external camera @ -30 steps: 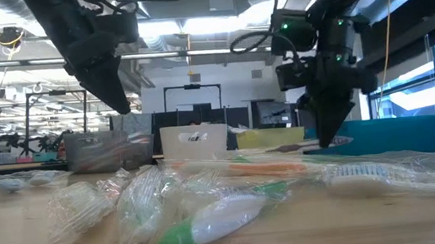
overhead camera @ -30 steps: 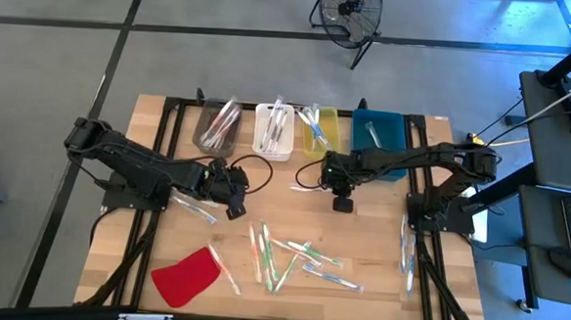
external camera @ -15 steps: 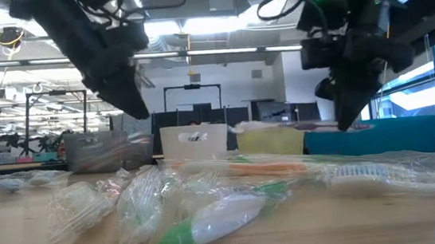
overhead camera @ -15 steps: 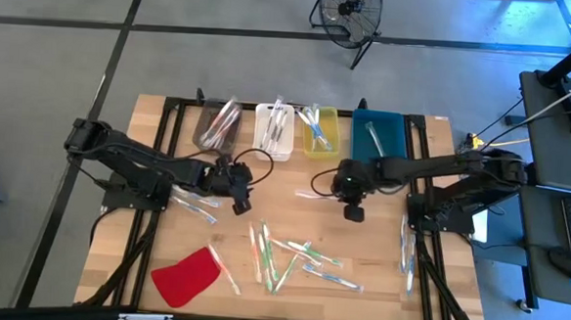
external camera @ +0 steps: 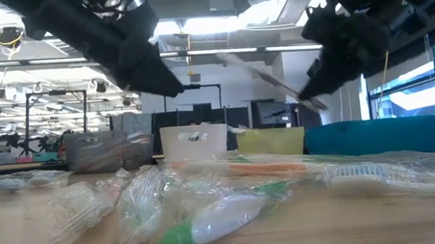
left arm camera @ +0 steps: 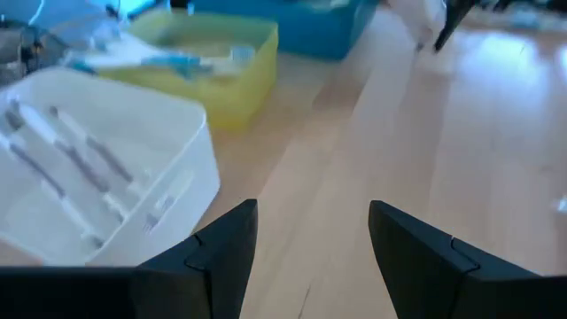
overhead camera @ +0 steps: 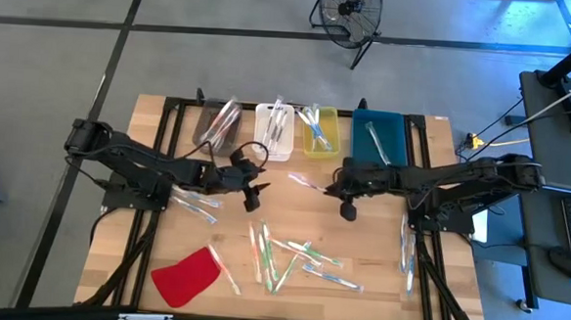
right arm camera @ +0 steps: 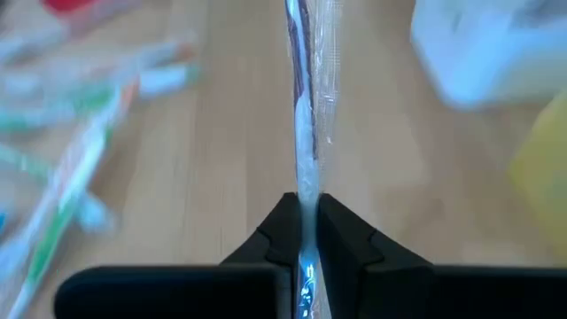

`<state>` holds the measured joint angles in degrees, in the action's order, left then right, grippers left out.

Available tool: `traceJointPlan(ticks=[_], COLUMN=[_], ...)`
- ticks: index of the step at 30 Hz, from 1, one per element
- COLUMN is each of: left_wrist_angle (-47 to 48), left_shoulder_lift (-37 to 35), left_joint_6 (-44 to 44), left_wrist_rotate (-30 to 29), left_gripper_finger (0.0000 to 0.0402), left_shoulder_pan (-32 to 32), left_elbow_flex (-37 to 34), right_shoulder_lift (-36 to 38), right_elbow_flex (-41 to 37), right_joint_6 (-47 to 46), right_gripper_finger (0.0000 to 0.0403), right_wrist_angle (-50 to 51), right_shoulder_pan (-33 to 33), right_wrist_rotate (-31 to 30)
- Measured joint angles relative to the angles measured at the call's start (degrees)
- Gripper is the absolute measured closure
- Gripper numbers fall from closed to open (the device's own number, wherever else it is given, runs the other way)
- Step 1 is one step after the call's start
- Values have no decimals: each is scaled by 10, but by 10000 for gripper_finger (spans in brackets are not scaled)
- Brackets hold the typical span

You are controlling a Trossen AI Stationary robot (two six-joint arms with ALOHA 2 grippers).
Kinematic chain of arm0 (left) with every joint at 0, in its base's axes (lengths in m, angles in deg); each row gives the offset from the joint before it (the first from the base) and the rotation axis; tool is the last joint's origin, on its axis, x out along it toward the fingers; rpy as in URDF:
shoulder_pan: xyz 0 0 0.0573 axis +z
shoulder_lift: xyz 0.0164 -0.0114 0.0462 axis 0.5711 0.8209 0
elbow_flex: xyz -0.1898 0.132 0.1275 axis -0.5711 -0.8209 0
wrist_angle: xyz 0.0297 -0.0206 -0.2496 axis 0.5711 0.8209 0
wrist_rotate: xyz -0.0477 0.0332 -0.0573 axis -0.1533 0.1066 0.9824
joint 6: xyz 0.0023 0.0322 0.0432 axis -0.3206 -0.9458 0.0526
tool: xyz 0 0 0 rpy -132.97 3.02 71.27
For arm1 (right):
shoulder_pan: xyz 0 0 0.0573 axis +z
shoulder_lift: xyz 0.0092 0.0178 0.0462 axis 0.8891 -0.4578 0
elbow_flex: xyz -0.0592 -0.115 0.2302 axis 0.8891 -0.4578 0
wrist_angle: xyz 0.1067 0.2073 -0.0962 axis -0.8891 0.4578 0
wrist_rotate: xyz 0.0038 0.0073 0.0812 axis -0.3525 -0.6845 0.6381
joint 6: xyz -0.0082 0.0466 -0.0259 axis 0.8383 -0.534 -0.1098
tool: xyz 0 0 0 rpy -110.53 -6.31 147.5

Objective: Pick & Place Toothbrushes
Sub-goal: Put the violet toothbrush into the white bin

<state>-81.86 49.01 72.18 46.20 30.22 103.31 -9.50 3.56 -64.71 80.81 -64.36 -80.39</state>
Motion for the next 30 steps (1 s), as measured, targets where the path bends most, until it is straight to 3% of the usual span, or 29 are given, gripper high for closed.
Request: traceJointPlan(ticks=[4, 11, 21, 30], left_wrist_angle=[-79, -159, -361, -510], left_shoulder_lift=[0, 2, 82, 138], left_joint_6=[-15, -30, -32, -31], left_wrist_rotate=[8, 15, 41, 160], left_gripper_finger=[190, 190, 190, 190], left_shoulder_pan=[0, 2, 29, 77], left_elbow_flex=[-17, -27, -26, -26], right_shoulder_lift=[0, 0, -2, -75], right_elbow_flex=[-21, -23, -23, -23], right_joint_6=[2, 17, 23, 19], right_gripper_finger=[375, 374, 374, 374], right_wrist_angle=[-98, -184, -283, -383], right_shoulder_pan=[0, 0, 0, 0], right_wrist_rotate=[-30, -55, -129, -143])
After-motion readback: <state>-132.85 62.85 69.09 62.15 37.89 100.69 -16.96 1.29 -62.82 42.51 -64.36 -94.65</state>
